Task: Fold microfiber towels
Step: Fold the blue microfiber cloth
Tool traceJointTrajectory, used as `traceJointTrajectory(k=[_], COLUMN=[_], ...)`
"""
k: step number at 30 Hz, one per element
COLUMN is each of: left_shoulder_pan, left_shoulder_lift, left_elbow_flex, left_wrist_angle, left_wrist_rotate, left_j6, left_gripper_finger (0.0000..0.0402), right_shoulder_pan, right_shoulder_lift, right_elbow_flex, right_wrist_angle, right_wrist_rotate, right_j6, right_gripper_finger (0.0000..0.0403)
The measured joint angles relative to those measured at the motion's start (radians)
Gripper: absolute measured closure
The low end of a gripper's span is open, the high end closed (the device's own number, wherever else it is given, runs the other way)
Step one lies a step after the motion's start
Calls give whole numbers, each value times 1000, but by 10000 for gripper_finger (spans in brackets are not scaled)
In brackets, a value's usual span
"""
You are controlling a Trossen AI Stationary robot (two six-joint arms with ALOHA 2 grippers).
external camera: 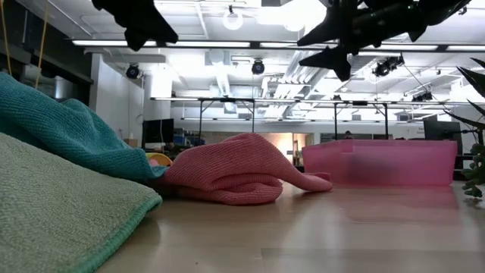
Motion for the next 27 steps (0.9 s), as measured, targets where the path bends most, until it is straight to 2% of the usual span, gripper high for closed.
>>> traceJointTrajectory(k=[3, 7, 12, 15, 19, 23, 27], left_shoulder_pan=[-1, -17, -122, -230, -418, -598, -728], left_shoulder_lift=[0, 2, 5, 6, 6, 6, 20], left_elbow_flex=[2, 60, 104, 97, 54, -1, -40], left_wrist_angle=[-16, -159, -375, -465, -450, -403, -354], left_wrist_rotate=[50, 138, 214, 261, 242, 179, 129], left_j6=[-2, -62, -250, -441, -754, -1115, -1416], left_gripper_finger=[354, 312, 249, 215, 187, 179, 183], right_shoulder_pan=[4, 4, 4, 4, 3, 3, 3], right_shoulder_lift=[0, 0, 0, 0, 0, 0, 0], right_elbow_flex=[0, 0, 0, 0, 0, 0, 0], right_wrist_angle=[0, 0, -2, -4, -6, -7, -11], right_wrist_rotate=[2, 2, 2, 2, 12, 23, 59], right_j6=[0, 0, 7, 9, 10, 8, 8], right_gripper_finger=[192, 192, 192, 192, 192, 192, 192])
